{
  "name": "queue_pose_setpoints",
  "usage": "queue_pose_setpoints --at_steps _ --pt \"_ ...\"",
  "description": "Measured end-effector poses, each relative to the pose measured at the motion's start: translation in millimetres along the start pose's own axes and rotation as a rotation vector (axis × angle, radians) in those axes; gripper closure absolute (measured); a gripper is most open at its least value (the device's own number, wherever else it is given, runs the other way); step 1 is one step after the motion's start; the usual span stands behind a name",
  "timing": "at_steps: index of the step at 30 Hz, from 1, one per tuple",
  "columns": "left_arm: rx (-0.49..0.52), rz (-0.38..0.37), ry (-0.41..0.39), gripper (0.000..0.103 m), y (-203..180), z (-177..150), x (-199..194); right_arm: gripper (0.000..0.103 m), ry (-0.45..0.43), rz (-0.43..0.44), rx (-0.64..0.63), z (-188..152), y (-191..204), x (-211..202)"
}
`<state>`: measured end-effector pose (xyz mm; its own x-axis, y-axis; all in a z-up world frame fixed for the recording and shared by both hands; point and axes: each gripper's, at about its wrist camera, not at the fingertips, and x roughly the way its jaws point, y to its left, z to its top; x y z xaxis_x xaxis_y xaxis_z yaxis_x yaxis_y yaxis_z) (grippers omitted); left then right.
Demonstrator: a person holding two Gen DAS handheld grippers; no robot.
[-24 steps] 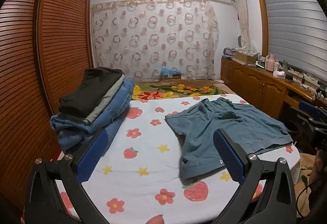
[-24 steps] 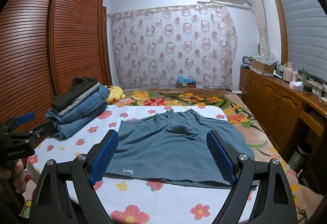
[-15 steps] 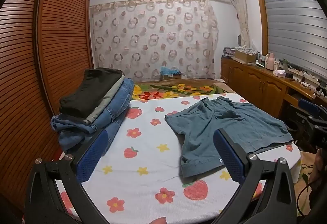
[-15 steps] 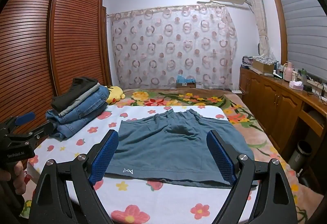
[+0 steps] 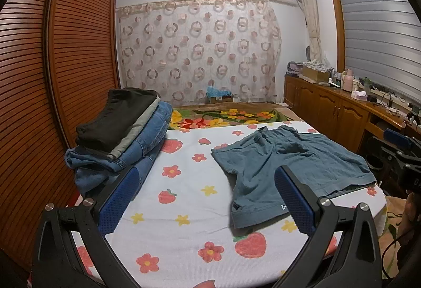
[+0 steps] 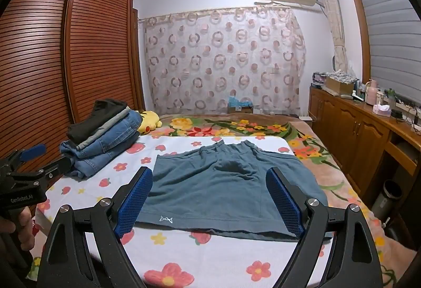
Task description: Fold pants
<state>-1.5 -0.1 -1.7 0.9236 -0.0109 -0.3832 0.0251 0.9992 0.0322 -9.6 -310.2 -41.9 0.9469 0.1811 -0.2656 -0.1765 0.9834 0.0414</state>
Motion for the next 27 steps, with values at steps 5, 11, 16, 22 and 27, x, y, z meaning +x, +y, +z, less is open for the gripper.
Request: queue_pose_setpoints --at_steps 5,11,16,22,27 --pt "-0.001 -0.001 -0.002 0.000 -1.7 -2.1 -1.3 0.014 0.000 0.000 -0.001 0.1 0.2 0.0" --pt "-0.001 -0.001 -0.003 0.000 -3.4 1.2 -4.0 0.014 -0.002 0.000 -0.001 0.0 0.4 -0.3" --pt "-0.002 0.000 -0.004 0.000 -4.0 1.4 -4.3 0.014 -0.003 0.001 -0.001 -0.1 0.7 -0.6" --pt "-0.004 0.001 -0.006 0.000 -3.4 5.5 -3.5 0.014 -0.004 0.000 0.000 -0.6 0.2 -0.7" --pt "-0.010 0.003 -0.013 0.000 -2.7 12.5 -12.8 0.014 -0.006 0.001 -0.001 3.1 1.1 0.1"
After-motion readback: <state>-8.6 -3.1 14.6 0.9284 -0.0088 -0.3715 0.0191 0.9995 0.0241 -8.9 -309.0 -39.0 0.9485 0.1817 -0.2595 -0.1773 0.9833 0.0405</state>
